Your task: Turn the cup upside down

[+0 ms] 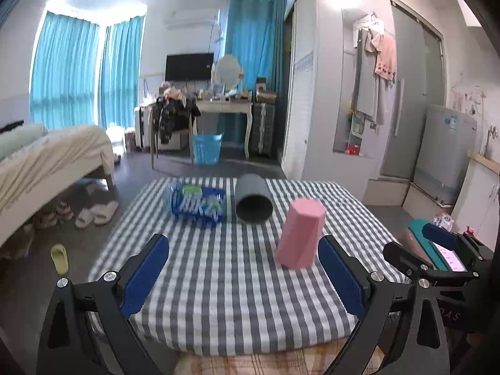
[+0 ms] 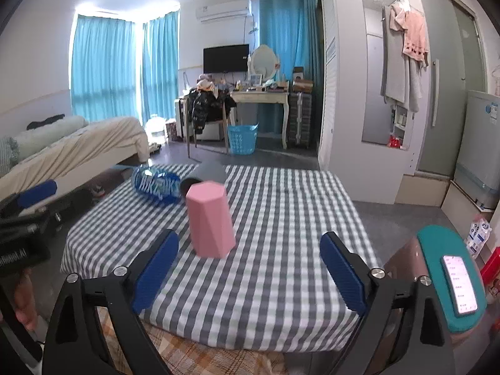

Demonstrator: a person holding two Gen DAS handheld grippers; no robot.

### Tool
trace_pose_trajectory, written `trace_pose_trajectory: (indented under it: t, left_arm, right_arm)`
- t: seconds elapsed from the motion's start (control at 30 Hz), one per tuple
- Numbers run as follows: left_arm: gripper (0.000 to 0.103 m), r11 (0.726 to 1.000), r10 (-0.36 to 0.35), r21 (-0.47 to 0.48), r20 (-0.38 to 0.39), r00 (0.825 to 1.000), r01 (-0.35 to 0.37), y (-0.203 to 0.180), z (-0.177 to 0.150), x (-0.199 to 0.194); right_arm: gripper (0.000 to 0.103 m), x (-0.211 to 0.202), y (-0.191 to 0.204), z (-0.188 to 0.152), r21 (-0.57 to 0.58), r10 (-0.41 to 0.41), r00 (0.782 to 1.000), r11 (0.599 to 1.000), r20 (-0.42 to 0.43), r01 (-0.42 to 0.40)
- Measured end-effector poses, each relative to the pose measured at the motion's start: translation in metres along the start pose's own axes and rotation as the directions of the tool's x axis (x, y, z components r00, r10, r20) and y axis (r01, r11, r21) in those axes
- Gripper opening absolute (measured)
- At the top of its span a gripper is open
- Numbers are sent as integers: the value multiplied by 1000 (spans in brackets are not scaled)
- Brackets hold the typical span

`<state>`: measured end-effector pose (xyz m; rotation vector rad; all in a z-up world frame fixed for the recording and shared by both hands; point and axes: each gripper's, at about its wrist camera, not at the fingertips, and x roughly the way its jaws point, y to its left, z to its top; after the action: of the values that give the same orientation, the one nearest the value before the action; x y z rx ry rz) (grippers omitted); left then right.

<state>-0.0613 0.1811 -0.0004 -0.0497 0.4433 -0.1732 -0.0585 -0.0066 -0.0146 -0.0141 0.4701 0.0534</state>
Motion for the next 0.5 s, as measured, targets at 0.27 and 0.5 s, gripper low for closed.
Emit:
trace_pose_trajectory:
  t: [0.27, 0.5]
  left_arm:
    - [99, 1000, 17, -10, 19, 1000, -16, -4, -1, -1]
    - [99, 1000, 13, -6, 14, 1000, -13, -3, 0, -1]
  right_arm:
    - [103, -4, -4, 0, 17, -15, 1000, 1000, 9, 15]
    - [103, -4, -5, 0, 22, -16, 1000, 1000, 5, 15]
